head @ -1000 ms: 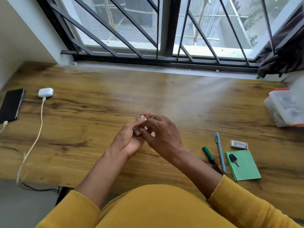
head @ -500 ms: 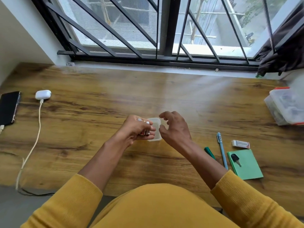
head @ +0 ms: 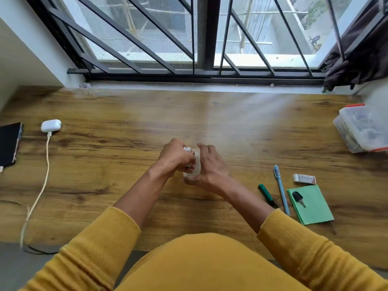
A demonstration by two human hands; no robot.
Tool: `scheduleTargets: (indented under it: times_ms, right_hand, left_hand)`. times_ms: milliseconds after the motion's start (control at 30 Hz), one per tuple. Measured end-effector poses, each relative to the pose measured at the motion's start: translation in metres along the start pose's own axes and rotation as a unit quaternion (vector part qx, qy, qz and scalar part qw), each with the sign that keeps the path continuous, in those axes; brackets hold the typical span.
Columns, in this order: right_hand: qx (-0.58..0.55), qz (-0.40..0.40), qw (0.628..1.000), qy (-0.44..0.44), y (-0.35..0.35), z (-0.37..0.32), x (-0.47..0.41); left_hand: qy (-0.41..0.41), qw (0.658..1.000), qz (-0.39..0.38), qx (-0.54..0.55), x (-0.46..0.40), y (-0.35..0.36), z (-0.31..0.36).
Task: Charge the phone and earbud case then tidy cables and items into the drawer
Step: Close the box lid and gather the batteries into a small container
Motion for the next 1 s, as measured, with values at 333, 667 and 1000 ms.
scheduleTargets:
  times_ms: [333, 667, 1000]
  right_hand:
    - [0.012, -0.028, 0.996, -0.079, 0.004, -0.009, -0.002]
    - [-0.018, -0.040, 0.997, -0.066, -0.001, 0.006, -0.002]
    - [-0.026, -0.004, 0.999, -0.030, -0.003, 0.014, 0.002]
  left_hand:
    - [-0.007, 0.998, -0.054, -0.024, 0.000, 0.001, -0.003]
    - [0.006, 0.999, -0.012, -0.049, -0.005, 0.001, -0.003]
    - [0.005, 1.000, 0.024, -0.015, -0.001, 0.005, -0.004]
Point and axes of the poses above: each hand's wrist, its own x-axis away from the middle knuckle, its own y-axis out of the palm, z = x × y, the point moved 10 cm from there along -x, towards the middle knuckle, and after that the axes turned 8 degrees about -y, right-handed, at the moved point
